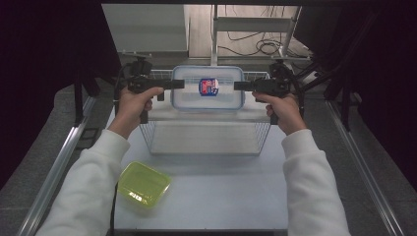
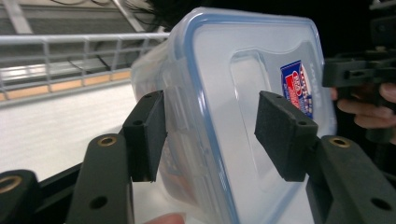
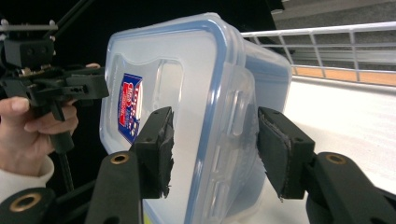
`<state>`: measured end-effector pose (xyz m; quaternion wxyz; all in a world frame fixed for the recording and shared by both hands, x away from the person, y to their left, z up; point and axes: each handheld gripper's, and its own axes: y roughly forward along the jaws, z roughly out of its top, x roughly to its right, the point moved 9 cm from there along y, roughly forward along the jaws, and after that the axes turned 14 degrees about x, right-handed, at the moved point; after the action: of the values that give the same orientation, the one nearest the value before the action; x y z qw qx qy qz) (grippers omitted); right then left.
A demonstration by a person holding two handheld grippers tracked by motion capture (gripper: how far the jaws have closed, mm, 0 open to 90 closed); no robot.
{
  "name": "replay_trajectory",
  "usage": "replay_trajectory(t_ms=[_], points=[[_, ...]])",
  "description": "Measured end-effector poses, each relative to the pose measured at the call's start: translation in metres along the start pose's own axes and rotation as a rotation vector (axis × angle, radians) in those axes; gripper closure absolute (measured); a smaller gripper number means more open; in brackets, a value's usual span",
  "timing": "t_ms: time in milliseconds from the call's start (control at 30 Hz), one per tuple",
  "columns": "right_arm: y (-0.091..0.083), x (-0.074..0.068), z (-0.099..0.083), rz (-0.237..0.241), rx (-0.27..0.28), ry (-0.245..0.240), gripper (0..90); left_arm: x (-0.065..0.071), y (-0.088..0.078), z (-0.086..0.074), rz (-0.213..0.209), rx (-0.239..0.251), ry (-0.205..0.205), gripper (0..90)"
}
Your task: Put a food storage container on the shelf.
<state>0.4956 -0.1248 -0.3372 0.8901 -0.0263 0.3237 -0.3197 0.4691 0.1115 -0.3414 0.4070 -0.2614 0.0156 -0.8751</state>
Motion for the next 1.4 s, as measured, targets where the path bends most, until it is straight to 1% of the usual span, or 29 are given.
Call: replay_trajectory(t_ms=[33, 67, 100, 133, 167, 200, 300, 367, 433, 467, 533, 600, 667, 700, 733, 767, 800, 833, 867, 900, 933, 967, 1000, 1033, 1133, 1200, 1233, 1267, 1400], points=[[0.000, 0.000, 0.000, 0.000, 0.000, 0.000, 45.5, -0.002, 0.002, 0.000, 0.022, -0.004, 0.009, 45.4], [0.001, 0.002, 0.000, -0.021, -0.004, -0.001, 44.1, -0.005, 0.004, -0.001, 0.029, -0.010, 0.014, 45.0], [0.003, 0.003, 0.000, -0.045, -0.004, -0.003, 42.8, -0.006, 0.007, -0.003, 0.027, -0.015, 0.002, 45.2], [0.004, 0.006, 0.001, -0.085, -0.002, -0.007, 42.9, -0.008, 0.008, -0.005, 0.041, -0.023, 0.013, 44.9], [0.004, 0.008, 0.000, -0.120, -0.007, -0.026, 45.3, -0.009, 0.009, -0.006, 0.049, -0.023, 0.013, 43.5], [0.007, 0.009, 0.000, -0.145, -0.007, -0.039, 42.6, -0.010, 0.011, -0.006, 0.037, -0.010, -0.013, 42.3], [0.009, 0.009, 0.000, -0.172, 0.006, -0.052, 39.8, -0.010, 0.010, -0.007, 0.033, -0.003, -0.026, 42.1], [0.009, 0.007, 0.001, -0.191, 0.042, -0.069, 37.7, -0.011, 0.008, -0.008, 0.043, 0.006, -0.017, 38.0], [0.005, 0.004, 0.001, -0.175, 0.068, -0.069, 37.6, -0.011, 0.006, -0.007, 0.042, 0.015, -0.013, 36.0], [0.005, 0.004, 0.001, -0.175, 0.068, -0.069, 37.6, -0.011, 0.004, -0.007, 0.035, 0.023, -0.018, 36.0], [0.000, 0.001, 0.000, -0.163, 0.089, -0.084, 38.9, -0.010, -0.002, -0.004, 0.026, 0.046, -0.021, 33.3], [-0.010, -0.005, -0.004, -0.150, 0.120, -0.112, 45.6, -0.007, -0.012, -0.003, 0.017, 0.065, 0.007, 30.3], [-0.019, -0.010, -0.007, -0.146, 0.140, -0.154, 53.4, -0.001, -0.020, -0.004, -0.001, 0.089, 0.014, 29.0], [-0.019, -0.010, -0.007, -0.146, 0.140, -0.154, 53.4, -0.001, -0.020, -0.004, -0.001, 0.089, 0.014, 28.1], [-0.023, -0.013, -0.009, -0.143, 0.144, -0.169, 58.5, 0.000, -0.024, -0.005, -0.006, 0.093, 0.019, 28.1], [-0.030, -0.019, -0.015, -0.128, 0.156, -0.192, 70.9, 0.001, -0.028, -0.007, -0.005, 0.102, 0.024, 26.3], [-0.030, -0.019, -0.015, -0.128, 0.156, -0.192, 70.9, 0.003, -0.031, -0.008, -0.007, 0.105, 0.025, 26.3], [-0.037, -0.024, -0.023, -0.107, 0.157, -0.221, 81.9, 0.007, -0.037, -0.013, -0.022, 0.106, 0.035, 25.5], [-0.039, -0.028, -0.028, -0.088, 0.152, -0.237, 86.6, 0.009, -0.040, -0.016, -0.026, 0.105, 0.042, 25.4], [-0.040, -0.032, -0.035, -0.065, 0.135, -0.253, 88.3, 0.012, -0.042, -0.019, -0.030, 0.102, 0.052, 25.2], [-0.040, -0.035, -0.042, -0.051, 0.118, -0.279, 88.5, 0.014, -0.043, -0.021, -0.032, 0.102, 0.063, 24.6], [-0.040, -0.035, -0.042, -0.051, 0.118, -0.279, 88.5, 0.014, -0.043, -0.021, -0.032, 0.102, 0.063, 24.6], [-0.039, -0.039, -0.049, -0.038, 0.098, -0.300, 88.6, 0.016, -0.045, -0.024, -0.036, 0.101, 0.073, 24.6], [-0.035, -0.044, -0.063, -0.016, 0.063, -0.331, 88.6, 0.018, -0.046, -0.026, -0.037, 0.102, 0.081, 24.7], [-0.027, -0.044, -0.074, -0.030, 0.039, -0.374, 88.7, 0.022, -0.048, -0.032, -0.044, 0.100, 0.091, 24.7], [-0.023, -0.041, -0.075, -0.037, 0.037, -0.363, 88.7, 0.023, -0.049, -0.037, -0.042, 0.094, 0.102, 24.7], [-0.021, -0.038, -0.075, -0.042, 0.038, -0.370, 88.7, 0.024, -0.051, -0.041, -0.049, 0.085, 0.101, 24.6], [-0.019, -0.036, -0.074, -0.051, 0.036, -0.371, 88.7, 0.024, -0.051, -0.041, -0.049, 0.085, 0.101, 24.7], [-0.014, -0.029, -0.071, -0.066, 0.036, -0.358, 88.7, 0.025, -0.054, -0.050, -0.065, 0.081, 0.096, 24.7]])
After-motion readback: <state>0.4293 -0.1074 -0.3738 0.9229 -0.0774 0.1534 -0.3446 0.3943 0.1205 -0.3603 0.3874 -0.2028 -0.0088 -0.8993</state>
